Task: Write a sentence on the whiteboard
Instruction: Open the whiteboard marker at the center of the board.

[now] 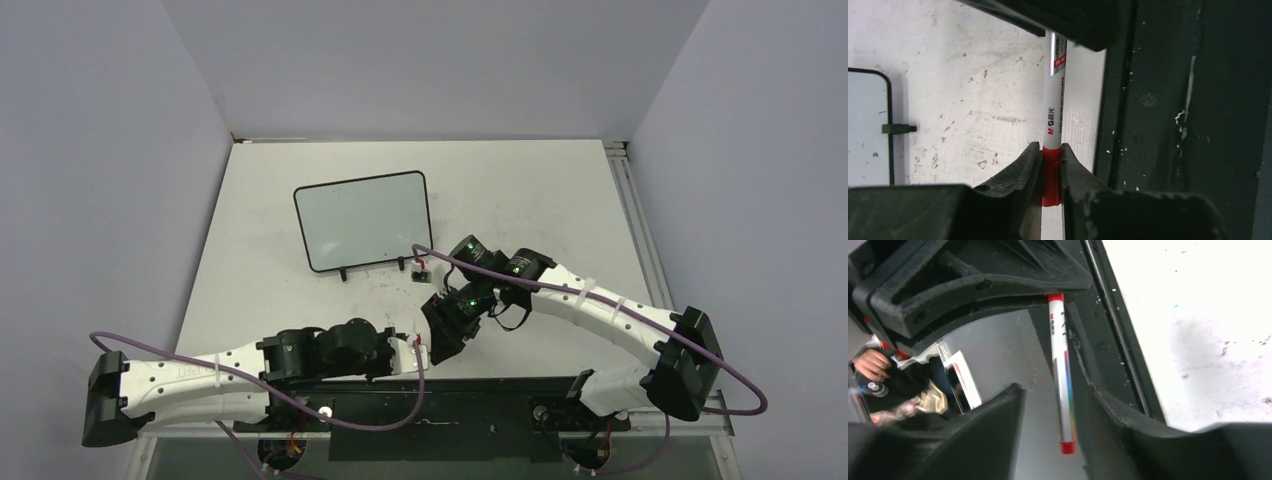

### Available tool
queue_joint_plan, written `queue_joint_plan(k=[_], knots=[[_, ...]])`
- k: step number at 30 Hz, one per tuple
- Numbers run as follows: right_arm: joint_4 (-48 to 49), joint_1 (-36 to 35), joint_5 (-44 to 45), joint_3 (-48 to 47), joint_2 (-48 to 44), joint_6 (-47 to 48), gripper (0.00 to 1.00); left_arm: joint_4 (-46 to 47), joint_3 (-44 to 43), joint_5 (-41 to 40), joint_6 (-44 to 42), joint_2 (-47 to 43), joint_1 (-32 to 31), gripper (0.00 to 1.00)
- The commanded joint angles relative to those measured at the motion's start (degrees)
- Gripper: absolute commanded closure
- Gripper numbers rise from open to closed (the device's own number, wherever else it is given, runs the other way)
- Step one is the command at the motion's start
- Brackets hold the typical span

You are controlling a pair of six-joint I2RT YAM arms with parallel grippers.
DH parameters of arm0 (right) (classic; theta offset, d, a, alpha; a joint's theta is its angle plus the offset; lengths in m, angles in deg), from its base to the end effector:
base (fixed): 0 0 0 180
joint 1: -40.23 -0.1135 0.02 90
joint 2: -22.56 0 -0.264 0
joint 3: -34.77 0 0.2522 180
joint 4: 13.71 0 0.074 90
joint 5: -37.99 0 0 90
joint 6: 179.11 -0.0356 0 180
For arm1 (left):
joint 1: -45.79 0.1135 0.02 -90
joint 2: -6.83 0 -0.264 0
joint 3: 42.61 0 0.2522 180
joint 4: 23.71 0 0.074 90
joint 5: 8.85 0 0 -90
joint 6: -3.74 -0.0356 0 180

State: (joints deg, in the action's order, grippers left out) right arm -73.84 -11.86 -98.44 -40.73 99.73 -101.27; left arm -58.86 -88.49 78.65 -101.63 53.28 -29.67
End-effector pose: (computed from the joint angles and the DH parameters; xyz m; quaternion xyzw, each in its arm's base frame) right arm 0.1394 0.2210 0.2767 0.3946 -0.8050 -0.4428 0.0137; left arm 0.0465 -0.1731 0.2384 0.6267 0.6316 -0.2115 0.4045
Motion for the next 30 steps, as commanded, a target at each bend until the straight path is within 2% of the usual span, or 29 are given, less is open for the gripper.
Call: queue_joint_plan(k=[1, 2, 3, 5, 8, 14, 16, 23, 30], knots=[[2.1, 1.5, 0.2, -2.4, -1.5, -0.7, 0.29, 3.4, -0.9, -5.9, 2.2, -2.4, 0.2, 1.0], [2.4, 2.1, 1.0, -2.1, -2.3, -0.9, 0.19, 3.6, -0.7, -6.6, 2.5, -3.2, 0.2, 1.0], [2.8, 2.8, 1.8, -1.6, -3.4, -1.2, 0.13, 4.0, -0.2, -7.0, 2.9, -4.2, 0.4, 1.0], [5.0, 4.0, 2.4, 0.0, -5.8, -2.4, 0.07, 4.5, 0.4, -7.2, 3.1, -5.7, 1.1, 1.0], [10.3, 4.6, 5.8, 3.1, -9.5, -5.3, 0.05, 4.7, 0.4, -5.1, 3.4, -6.3, 2.9, 1.0], [29.7, 4.5, 7.4, 14.8, -19.0, -16.4, 0.01, 4.5, -1.3, 7.3, 3.6, -4.5, 11.0, 1.0], [34.6, 4.4, 7.7, 17.1, -20.8, -19.1, 0.0, 4.9, -1.6, 9.1, 3.6, -3.9, 12.0, 1.0], [37.6, 2.1, 8.6, 18.4, -18.7, -20.4, 0.05, 4.1, -2.1, 12.1, 3.5, -2.7, 12.2, 1.0], [39.8, -3.0, 7.6, 18.1, -14.1, -21.2, 0.22, 4.0, -2.2, 13.1, 3.8, -2.4, 12.2, 1.0]])
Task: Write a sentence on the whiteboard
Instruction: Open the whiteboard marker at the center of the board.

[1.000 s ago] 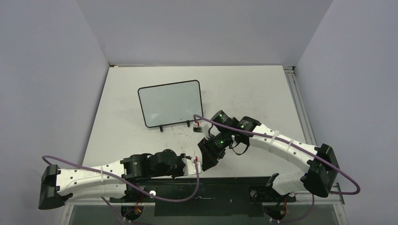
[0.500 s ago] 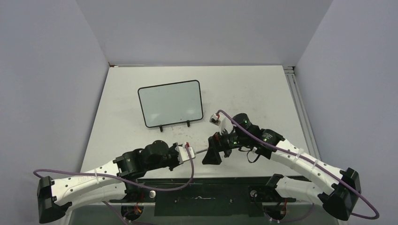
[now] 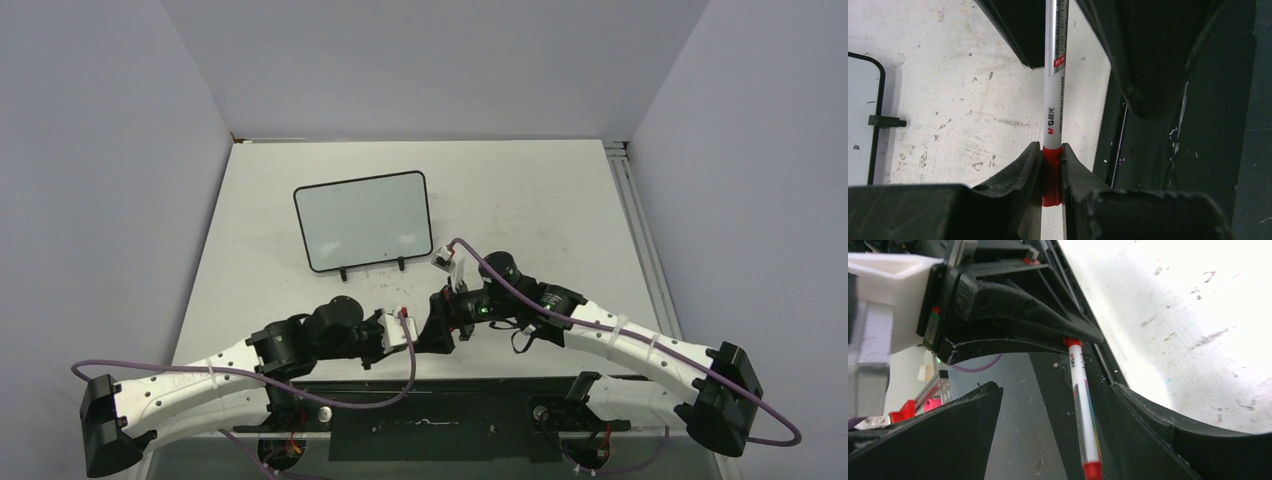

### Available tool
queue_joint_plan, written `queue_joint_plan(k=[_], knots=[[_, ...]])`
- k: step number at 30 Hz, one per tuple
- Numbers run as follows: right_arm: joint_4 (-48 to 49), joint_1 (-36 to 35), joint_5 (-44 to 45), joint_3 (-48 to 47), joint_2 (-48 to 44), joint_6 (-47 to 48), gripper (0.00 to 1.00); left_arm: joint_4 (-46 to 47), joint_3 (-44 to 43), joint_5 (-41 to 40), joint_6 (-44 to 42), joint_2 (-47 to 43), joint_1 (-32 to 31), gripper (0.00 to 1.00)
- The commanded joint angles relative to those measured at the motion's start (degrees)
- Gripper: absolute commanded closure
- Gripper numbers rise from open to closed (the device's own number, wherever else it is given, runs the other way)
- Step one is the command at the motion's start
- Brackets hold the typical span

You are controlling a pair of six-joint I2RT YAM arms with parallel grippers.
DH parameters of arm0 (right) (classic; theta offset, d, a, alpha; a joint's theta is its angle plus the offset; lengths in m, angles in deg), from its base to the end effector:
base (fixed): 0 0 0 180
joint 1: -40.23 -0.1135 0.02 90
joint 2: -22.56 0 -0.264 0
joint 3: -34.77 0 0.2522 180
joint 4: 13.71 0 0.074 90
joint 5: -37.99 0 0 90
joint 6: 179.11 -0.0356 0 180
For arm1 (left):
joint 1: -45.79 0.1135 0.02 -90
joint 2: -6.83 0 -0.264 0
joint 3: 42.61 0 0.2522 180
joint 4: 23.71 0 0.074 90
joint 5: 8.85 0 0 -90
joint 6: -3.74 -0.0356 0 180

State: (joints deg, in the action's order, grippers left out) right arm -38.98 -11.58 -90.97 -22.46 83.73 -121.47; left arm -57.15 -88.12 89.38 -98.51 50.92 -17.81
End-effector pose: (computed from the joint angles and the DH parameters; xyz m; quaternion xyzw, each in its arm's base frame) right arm 0.1265 0.1970 0.2778 -0.3037 0.7730 0.5332 0.1612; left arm 0.0733 -0.1591 0.2455 0.5637 0.6668 -0.2660 0.4085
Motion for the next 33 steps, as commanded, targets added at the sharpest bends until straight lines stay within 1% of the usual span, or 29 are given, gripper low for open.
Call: queue_joint_plan(k=[1, 3, 7, 10, 17, 22, 23, 24, 25, 26, 33], knots=[[5.5, -4.0, 0.3, 0.0, 2.3, -1.3, 0.25, 2.3, -2.6, 2.3, 0.7, 0.0, 0.3, 1.0], [7.8, -4.7, 0.5, 0.9, 2.7, -2.5, 0.33, 2.3, -2.7, 2.5, 0.7, -0.1, 0.3, 1.0], [12.9, -4.7, 0.3, 3.1, 2.5, -4.9, 0.39, 2.2, -2.7, 2.5, 0.7, -0.3, 0.3, 1.0], [13.2, -4.7, 1.0, 3.5, 2.7, -4.8, 0.46, 2.1, -2.6, 2.4, 0.7, -0.5, 0.3, 1.0], [12.2, -4.7, 1.4, 3.3, 2.9, -4.0, 0.65, 2.0, -2.7, 2.0, 0.7, -0.3, 0.3, 1.0], [11.7, -4.7, 2.8, 3.4, 2.7, -3.4, 0.77, 1.9, -2.6, 1.9, 0.7, -0.4, 0.3, 1.0], [11.7, -4.7, 3.1, 3.5, 2.5, -3.3, 0.81, 1.9, -2.6, 1.9, 0.6, -0.3, 0.3, 1.0], [11.7, -4.7, 3.4, 3.6, 2.4, -3.2, 0.89, 1.9, -2.6, 1.9, 0.6, -0.2, 0.3, 1.0], [11.7, -4.7, 3.6, 3.6, 2.3, -3.0, 0.92, 2.0, -2.6, 1.9, 0.6, -0.2, 0.3, 1.0], [10.5, -4.7, 3.8, 3.6, 2.2, -2.8, 0.95, 2.0, -2.6, 1.8, 0.6, -0.1, 0.3, 1.0], [6.5, -4.6, 5.6, 2.9, -0.4, -0.2, 0.95, 1.8, -2.5, 0.5, 0.6, -0.5, 0.3, 1.0]])
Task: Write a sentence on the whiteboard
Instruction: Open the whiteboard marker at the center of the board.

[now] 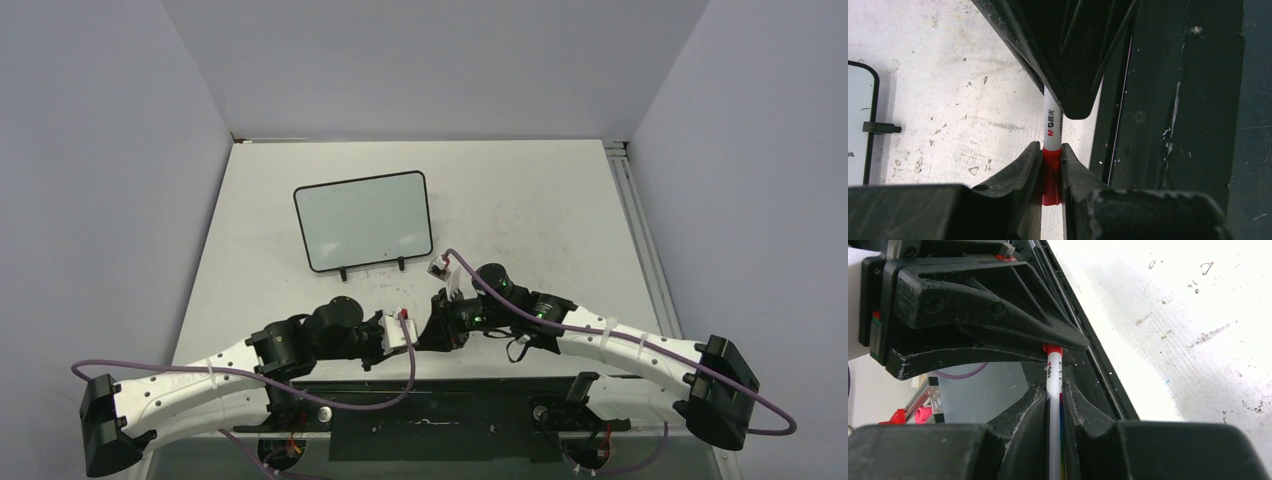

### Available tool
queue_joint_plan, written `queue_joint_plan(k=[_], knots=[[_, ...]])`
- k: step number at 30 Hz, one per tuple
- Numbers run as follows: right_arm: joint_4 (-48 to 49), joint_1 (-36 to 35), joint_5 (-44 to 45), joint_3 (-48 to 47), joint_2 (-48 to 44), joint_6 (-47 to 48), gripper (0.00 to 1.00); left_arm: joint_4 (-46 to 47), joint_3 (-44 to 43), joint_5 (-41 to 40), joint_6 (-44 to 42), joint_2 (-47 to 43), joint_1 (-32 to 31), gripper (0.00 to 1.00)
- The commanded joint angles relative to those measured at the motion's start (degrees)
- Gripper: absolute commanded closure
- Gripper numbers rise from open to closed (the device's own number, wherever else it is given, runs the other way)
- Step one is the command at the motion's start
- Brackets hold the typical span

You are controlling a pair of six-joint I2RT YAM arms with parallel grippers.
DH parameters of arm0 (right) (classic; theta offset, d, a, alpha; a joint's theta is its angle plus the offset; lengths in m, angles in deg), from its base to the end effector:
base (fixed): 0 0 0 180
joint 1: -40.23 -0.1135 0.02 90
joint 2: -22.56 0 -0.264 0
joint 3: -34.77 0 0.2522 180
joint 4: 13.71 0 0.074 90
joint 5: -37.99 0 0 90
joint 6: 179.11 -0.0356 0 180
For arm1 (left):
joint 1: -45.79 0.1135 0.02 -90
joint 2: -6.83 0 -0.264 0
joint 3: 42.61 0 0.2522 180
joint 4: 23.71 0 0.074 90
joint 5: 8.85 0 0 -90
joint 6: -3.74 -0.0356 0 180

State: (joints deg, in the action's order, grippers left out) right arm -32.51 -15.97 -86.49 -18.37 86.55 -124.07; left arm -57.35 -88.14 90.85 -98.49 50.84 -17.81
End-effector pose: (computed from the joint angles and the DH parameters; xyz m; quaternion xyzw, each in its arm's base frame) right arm 0.1177 0.2121 0.2522 -0.2986 0.7841 0.5222 0.1530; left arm 0.0723 -0.1591 0.2456 0.5681 0.6628 -0.2757 0.4024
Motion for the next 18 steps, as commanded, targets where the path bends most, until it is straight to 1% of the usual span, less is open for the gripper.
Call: queue_joint_plan(k=[1, 7, 14, 18], knots=[[-0.8, -0.2, 1.4, -1.6, -3.6, 2.9, 0.95, 1.9, -2.4, -1.2, 0.6, -0.5, 0.3, 1.0], [-5.8, 1.7, 0.0, -4.2, -6.1, 6.9, 0.95, 1.9, -2.1, -2.7, 0.4, -1.0, 0.3, 1.0], [-11.7, 6.7, -3.3, -7.1, -9.4, 10.8, 0.95, 1.6, -2.0, -4.0, 0.1, -0.8, 0.3, 1.0], [-15.3, 7.5, -2.8, -9.1, -9.7, 12.6, 0.95, 1.6, -1.8, -4.6, -0.1, -0.6, 0.3, 1.0]])
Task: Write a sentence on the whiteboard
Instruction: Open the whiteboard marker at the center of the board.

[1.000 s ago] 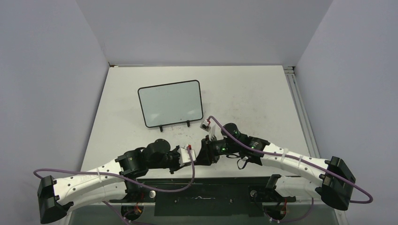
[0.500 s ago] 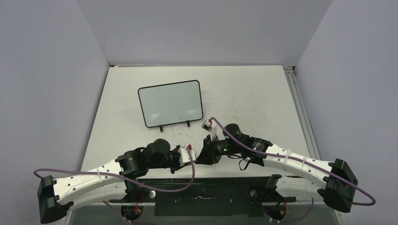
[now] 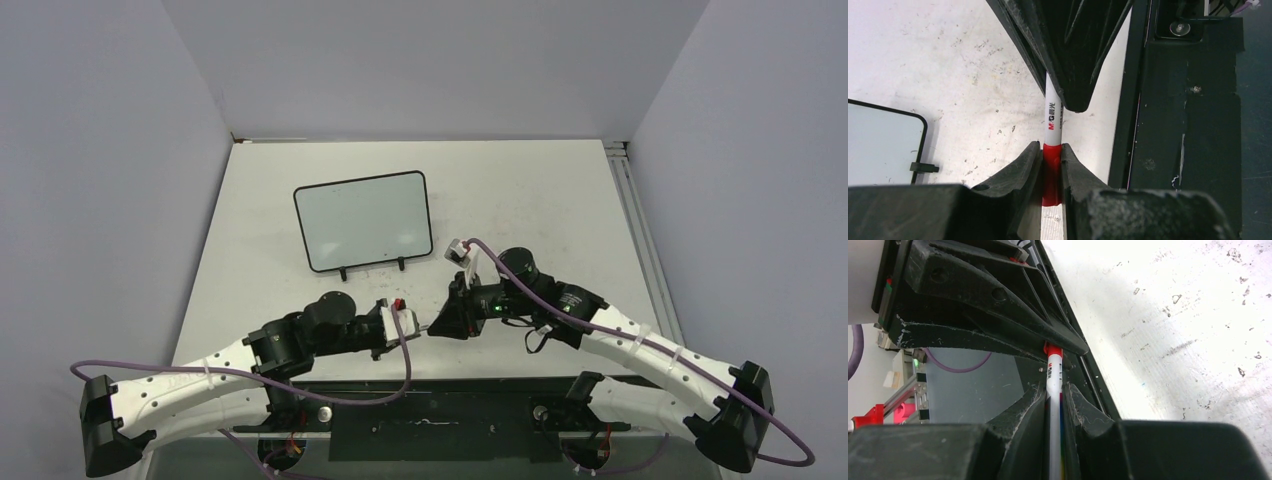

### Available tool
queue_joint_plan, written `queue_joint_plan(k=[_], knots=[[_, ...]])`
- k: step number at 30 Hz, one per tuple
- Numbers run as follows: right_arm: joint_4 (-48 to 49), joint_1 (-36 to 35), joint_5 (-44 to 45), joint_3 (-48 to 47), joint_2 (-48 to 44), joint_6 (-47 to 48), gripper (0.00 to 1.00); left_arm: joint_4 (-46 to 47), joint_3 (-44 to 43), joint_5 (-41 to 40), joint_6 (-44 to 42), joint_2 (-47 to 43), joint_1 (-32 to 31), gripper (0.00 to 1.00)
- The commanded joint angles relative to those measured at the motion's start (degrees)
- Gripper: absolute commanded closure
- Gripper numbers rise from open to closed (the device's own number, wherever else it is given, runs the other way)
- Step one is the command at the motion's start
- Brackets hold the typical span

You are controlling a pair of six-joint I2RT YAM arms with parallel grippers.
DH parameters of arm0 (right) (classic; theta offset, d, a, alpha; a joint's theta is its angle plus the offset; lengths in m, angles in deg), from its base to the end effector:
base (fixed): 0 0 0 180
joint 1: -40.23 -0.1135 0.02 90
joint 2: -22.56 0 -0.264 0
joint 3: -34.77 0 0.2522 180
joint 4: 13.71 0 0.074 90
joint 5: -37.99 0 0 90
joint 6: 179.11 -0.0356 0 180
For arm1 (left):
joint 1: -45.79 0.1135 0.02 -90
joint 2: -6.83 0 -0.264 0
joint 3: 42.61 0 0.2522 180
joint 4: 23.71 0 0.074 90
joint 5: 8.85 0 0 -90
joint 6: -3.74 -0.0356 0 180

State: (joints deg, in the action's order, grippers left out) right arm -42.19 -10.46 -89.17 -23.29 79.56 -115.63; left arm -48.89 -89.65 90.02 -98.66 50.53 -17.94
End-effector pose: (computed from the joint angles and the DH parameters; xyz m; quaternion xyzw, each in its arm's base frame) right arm 0.1223 0.1833 0.2924 -0.3314 0.7574 0.5200 0.2148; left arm 0.0757 -0.1659 0.2700 0.5433 0.6234 -0.2997 0.4758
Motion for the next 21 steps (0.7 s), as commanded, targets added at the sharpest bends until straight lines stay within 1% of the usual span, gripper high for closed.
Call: queue_joint_plan(k=[1, 6, 15, 21], knots=[[-6.5, 2.0, 0.1, -4.7, -2.6, 4.6, 0.95, -7.0, -0.4, -4.2, 0.0, -0.3, 0.4, 1.0], [-10.2, 2.0, 0.8, -6.8, -2.9, 6.4, 0.95, -7.6, -0.4, -7.8, -0.3, -1.1, 0.5, 1.0], [-14.3, 2.2, 4.0, -9.8, -3.1, 8.4, 0.95, -7.5, -0.2, -8.4, -0.1, -2.5, 1.1, 1.0], [-14.0, 2.4, 12.7, -10.2, -4.4, 6.8, 0.95, -7.6, -0.8, -8.4, 2.1, -3.3, 3.3, 1.0]])
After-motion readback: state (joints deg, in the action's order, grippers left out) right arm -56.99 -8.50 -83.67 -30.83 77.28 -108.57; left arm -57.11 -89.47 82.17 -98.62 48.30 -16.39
